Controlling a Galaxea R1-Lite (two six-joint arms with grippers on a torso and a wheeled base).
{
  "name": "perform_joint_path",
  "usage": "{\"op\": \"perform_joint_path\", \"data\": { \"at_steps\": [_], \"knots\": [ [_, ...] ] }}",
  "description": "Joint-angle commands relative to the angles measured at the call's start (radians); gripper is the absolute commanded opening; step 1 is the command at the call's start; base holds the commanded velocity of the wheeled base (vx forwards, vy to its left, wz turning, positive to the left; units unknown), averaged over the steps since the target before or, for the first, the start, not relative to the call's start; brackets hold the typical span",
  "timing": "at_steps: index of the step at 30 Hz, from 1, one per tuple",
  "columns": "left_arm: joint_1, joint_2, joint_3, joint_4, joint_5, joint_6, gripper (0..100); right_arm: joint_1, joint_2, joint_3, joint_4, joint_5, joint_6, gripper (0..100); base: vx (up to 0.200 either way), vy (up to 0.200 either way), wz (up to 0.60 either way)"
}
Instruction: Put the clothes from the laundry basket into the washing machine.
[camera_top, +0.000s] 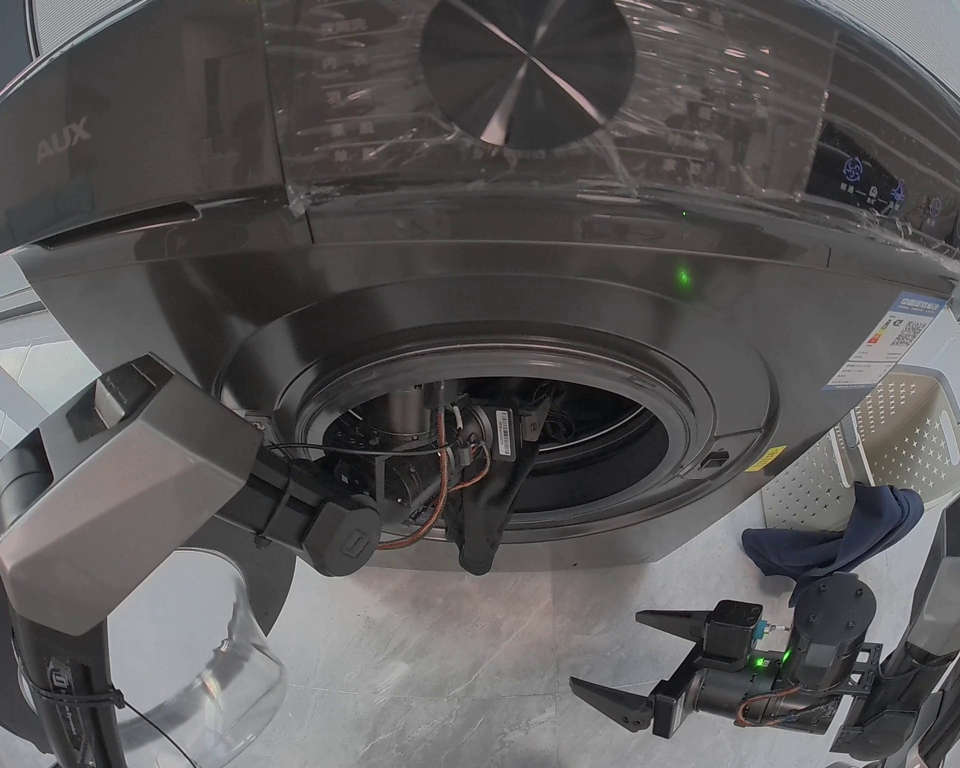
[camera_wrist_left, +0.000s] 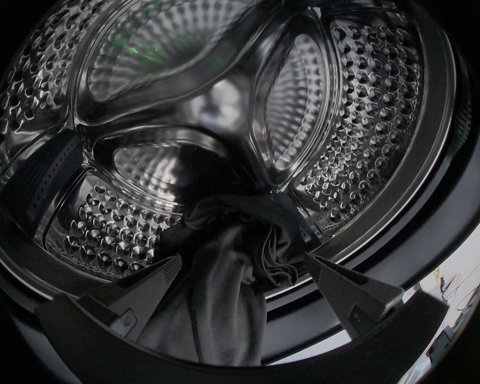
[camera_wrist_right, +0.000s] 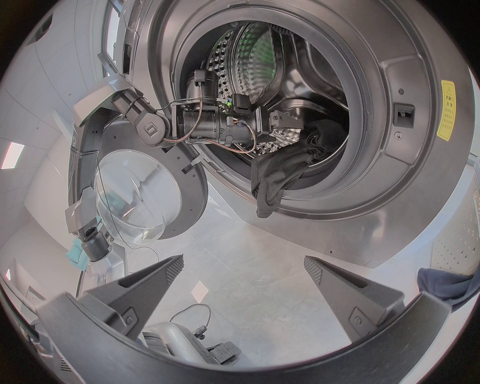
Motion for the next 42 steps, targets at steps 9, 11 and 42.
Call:
{"op": "perform_joint_path", "data": {
  "at_steps": [9, 11, 42],
  "knots": [
    [0.011, -0.008, 0.068, 0.042, 0.002, 0.014, 100, 0.001, 0.001, 0.001, 0.0, 0.0, 0.0, 100, 0.0, 0.0, 0.0],
    [0.011, -0.004, 0.069, 0.036, 0.002, 0.014, 100, 0.001, 0.001, 0.001, 0.0, 0.0, 0.0, 100, 0.0, 0.0, 0.0],
    [0.04, 0.186, -0.271, -0.156, 0.013, -0.029, 0, -0.003, 0.004, -0.002, 0.0, 0.001, 0.001, 100, 0.0, 0.0, 0.0]
  ]
}}
